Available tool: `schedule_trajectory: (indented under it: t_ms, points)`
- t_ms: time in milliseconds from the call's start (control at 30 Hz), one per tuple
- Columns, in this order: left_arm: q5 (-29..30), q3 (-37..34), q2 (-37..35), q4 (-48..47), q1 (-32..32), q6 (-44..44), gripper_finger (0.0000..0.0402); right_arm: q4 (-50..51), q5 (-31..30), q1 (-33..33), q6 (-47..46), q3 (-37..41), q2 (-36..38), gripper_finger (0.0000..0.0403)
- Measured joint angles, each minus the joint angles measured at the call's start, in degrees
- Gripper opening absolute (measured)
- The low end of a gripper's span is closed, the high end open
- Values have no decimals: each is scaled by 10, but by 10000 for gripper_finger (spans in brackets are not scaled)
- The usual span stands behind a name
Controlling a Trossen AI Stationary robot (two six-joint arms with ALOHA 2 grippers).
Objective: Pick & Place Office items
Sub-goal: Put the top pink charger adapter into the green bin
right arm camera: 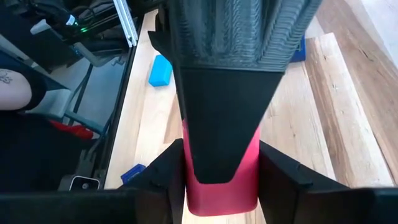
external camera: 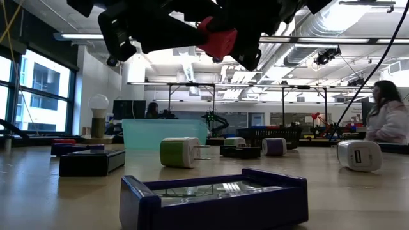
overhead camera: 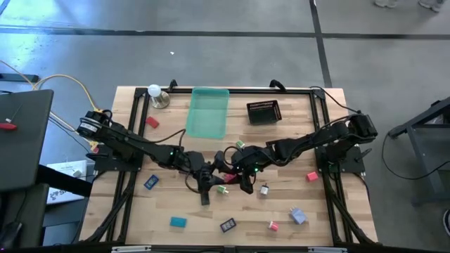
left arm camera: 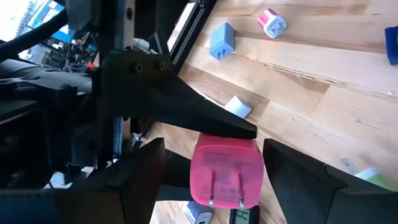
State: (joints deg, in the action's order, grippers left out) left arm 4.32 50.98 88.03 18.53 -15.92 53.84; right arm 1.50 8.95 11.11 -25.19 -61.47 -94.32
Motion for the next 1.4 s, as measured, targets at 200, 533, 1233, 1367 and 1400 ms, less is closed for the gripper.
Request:
schedule_trajectory:
  t_ms: [200,533,1233,1367,1400]
  points:
    - [0,0,0,-5,0,4,241,-1,0,0,0,0,0,138]
    - [1,0,0,-7,1,15,144,0,4,-7,1,0,0,138]
    - [4,0,-7,-48,1,-17,148,17,2,-6,0,0,1,270]
    - [10,0,-17,-72,0,-43,148,58,-9,-6,-2,-1,7,269]
    - [10,0,-19,-76,0,-47,149,67,-18,-6,-10,-1,7,268]
